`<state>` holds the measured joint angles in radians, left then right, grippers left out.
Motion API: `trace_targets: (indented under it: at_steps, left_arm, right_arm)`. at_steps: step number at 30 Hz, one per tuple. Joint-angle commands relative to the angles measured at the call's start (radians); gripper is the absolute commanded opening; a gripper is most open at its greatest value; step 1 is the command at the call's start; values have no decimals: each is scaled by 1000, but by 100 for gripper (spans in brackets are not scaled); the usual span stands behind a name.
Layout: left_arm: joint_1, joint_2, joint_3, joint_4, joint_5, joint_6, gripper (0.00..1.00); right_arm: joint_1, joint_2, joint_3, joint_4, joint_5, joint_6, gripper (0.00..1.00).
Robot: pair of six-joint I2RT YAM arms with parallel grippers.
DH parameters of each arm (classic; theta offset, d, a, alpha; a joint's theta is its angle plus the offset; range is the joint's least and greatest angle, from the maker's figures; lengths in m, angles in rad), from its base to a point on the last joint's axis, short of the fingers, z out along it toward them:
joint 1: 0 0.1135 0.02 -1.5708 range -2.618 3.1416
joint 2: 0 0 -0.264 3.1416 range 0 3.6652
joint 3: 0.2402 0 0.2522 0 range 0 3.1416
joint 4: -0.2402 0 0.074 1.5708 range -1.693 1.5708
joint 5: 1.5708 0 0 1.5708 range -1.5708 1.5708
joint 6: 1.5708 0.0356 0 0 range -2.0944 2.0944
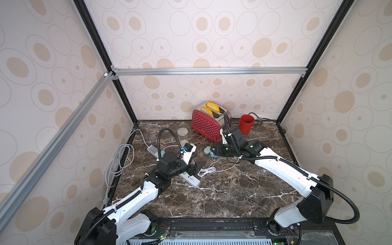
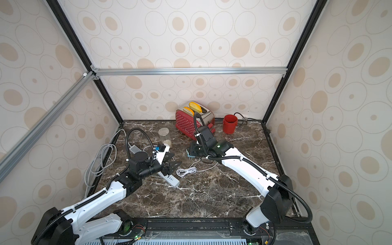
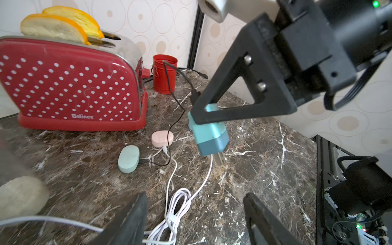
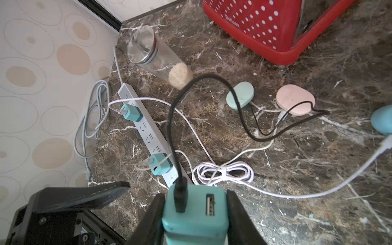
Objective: Charge the bluetooth headset
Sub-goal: Pick up the plug from the center of the board.
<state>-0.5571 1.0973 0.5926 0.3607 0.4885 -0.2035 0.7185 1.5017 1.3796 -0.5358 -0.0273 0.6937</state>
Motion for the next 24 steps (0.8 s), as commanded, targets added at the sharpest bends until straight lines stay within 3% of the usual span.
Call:
trace_targets:
  at_steps: [1, 12, 24]
  left_arm:
    - [-3, 23, 47, 145, 60, -57, 73]
    - [-12, 98, 138, 100, 69, -118, 67]
    - [-15, 117, 163, 34, 2, -79, 64]
  right_arm:
    - [-2, -4, 6, 67, -19, -38, 34]
    - [-1, -31, -29, 171, -46, -29, 34]
    - [2, -44, -46, 253, -73, -7, 34]
